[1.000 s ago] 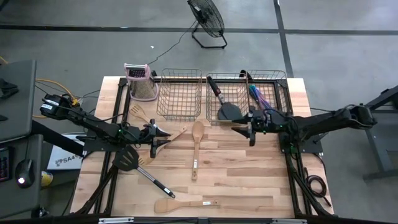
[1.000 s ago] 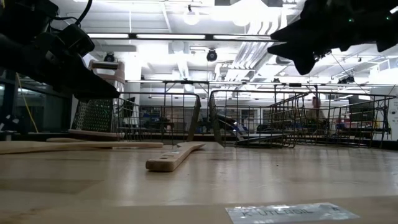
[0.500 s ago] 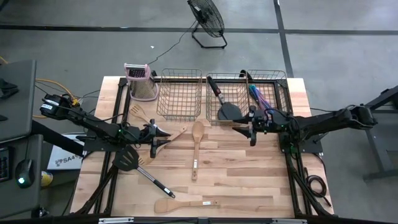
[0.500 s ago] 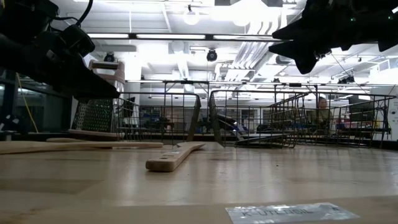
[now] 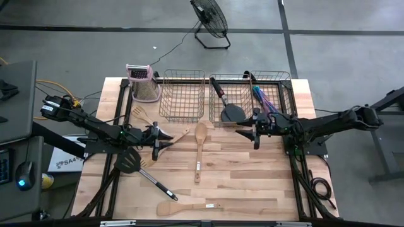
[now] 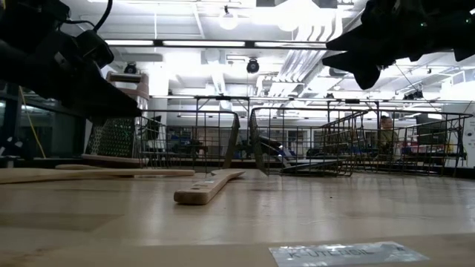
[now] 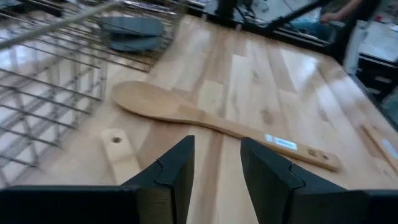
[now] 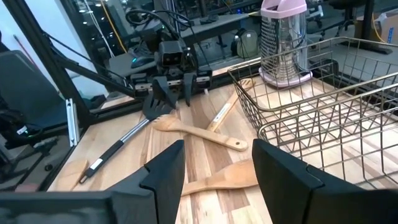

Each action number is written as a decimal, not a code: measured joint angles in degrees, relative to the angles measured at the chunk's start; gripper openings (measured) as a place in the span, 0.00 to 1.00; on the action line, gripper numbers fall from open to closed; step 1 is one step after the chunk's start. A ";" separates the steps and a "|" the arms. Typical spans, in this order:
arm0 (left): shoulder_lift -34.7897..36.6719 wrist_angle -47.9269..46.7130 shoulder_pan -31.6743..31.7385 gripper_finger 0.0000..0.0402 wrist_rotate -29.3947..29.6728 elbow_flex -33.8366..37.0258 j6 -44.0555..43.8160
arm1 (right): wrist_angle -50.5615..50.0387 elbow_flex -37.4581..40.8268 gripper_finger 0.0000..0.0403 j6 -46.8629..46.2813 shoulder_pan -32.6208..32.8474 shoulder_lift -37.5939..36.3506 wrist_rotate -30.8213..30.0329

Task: Pick & Place Kitchen Items
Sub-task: Put the black slotted turner spatula into the middle mesh basket

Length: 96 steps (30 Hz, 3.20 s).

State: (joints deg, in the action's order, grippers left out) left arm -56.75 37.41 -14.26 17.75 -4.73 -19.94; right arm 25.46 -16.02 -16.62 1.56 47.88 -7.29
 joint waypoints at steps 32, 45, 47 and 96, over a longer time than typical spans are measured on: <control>-0.55 -67.47 -9.09 0.32 -22.76 -30.97 -0.44 | -0.05 -0.03 0.45 -1.14 0.00 0.00 -0.07; -4.94 -67.97 -23.86 0.32 -16.82 -30.99 -6.55 | -0.07 -0.06 0.45 -1.14 -0.01 0.00 -0.05; -6.37 -68.03 -25.27 0.32 -16.68 -30.99 -7.44 | -0.08 -0.06 0.45 -1.14 0.00 0.00 -0.05; -22.71 -66.90 -31.56 0.20 -11.82 -31.08 8.03 | -0.23 -0.06 0.45 -1.12 0.00 0.00 -0.05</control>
State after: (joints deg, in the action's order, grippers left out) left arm -79.46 -29.50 -45.82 5.93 -35.81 -11.92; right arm 25.22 -16.08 -17.74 1.56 47.88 -7.33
